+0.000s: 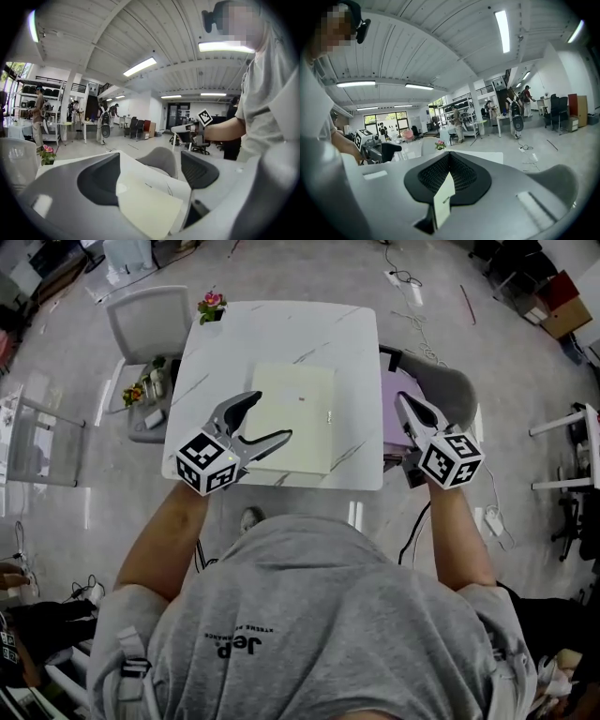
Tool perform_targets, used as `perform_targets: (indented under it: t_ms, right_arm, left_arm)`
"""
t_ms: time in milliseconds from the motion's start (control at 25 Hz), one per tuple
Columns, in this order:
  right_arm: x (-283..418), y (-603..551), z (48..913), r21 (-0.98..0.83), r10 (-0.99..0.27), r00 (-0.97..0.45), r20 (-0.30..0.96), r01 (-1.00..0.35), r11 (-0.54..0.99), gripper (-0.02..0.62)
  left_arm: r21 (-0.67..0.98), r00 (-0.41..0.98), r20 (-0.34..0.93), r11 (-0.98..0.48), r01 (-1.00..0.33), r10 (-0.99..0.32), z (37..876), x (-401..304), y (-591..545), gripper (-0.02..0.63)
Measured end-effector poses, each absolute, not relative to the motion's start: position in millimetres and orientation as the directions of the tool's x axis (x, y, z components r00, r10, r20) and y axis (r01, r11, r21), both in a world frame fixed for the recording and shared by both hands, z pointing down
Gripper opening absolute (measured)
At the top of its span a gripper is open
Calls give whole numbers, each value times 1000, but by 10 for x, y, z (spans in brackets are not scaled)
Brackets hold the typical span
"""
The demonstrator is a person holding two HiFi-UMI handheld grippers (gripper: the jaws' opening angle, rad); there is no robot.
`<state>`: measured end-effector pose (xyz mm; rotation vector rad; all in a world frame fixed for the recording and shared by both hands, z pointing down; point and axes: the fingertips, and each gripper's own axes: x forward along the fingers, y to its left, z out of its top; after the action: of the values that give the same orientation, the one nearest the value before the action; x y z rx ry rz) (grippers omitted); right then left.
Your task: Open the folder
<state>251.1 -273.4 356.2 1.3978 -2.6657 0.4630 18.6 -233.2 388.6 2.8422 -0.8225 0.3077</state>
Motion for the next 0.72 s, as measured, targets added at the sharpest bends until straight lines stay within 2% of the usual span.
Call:
perform_targets:
  t_ms: [160, 440, 720]
  right_arm:
    - [2506, -2839, 3673, -222, -808, -539, 238, -840, 494, -3]
    - [2438, -2834, 4004, -224, -820, -496, 287, -867, 446, -2]
    - [2474, -2708, 4340, -242, -803, -497, 329, -866, 437, -3]
  left_arm:
    - [61, 845, 314, -879, -474, -434, 4204, 246, -2344, 431]
    - [-24, 852, 454, -960, -280, -260, 4777, 561, -2077, 431]
    - [-107, 763, 620, -983, -149, -183, 5534, 899, -1689, 430]
